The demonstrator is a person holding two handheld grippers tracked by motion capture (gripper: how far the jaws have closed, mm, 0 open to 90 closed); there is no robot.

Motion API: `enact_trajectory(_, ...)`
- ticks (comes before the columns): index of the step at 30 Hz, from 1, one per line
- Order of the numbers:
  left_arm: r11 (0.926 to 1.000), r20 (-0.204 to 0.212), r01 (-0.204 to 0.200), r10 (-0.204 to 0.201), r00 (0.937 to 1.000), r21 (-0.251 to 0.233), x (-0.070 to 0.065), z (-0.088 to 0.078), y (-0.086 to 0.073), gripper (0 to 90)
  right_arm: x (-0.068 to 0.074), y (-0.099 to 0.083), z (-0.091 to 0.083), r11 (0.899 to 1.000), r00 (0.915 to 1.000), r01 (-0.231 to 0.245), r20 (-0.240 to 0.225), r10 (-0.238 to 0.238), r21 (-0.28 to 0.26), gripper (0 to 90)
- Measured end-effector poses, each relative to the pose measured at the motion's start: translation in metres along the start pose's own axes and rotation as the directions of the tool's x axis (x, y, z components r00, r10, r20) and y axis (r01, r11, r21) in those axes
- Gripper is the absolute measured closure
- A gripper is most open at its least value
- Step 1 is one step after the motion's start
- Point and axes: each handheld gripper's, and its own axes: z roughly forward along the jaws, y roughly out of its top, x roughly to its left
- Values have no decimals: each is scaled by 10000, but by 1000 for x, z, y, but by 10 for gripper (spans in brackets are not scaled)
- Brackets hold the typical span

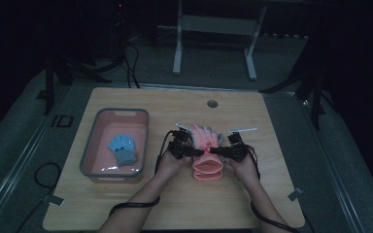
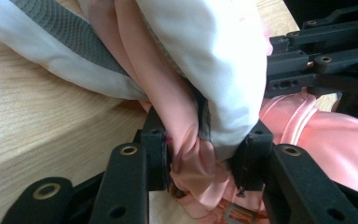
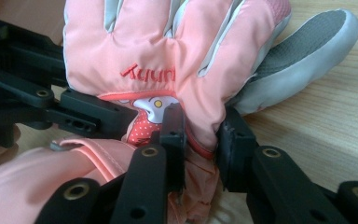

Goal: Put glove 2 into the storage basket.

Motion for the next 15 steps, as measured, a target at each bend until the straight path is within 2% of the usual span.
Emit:
enact_trajectory(4, 9996, -140, -284, 284, 9995, 14, -11, -14, 6, 657, 9, 6, -11, 9999, 9999, 109, 6, -109, -133, 761)
enact_trajectory(12, 9983, -330, -575, 575, 9978, 11, -22, -37, 12, 659, 32, 16, -23, 9983, 9994, 333, 76, -329, -469, 763)
enact_trajectory(15, 9969, -554, -783, 783, 9954, 28, -27, -54, 14, 659, 41, 19, -26, 9975, 9992, 392, 10, -393, -584, 763)
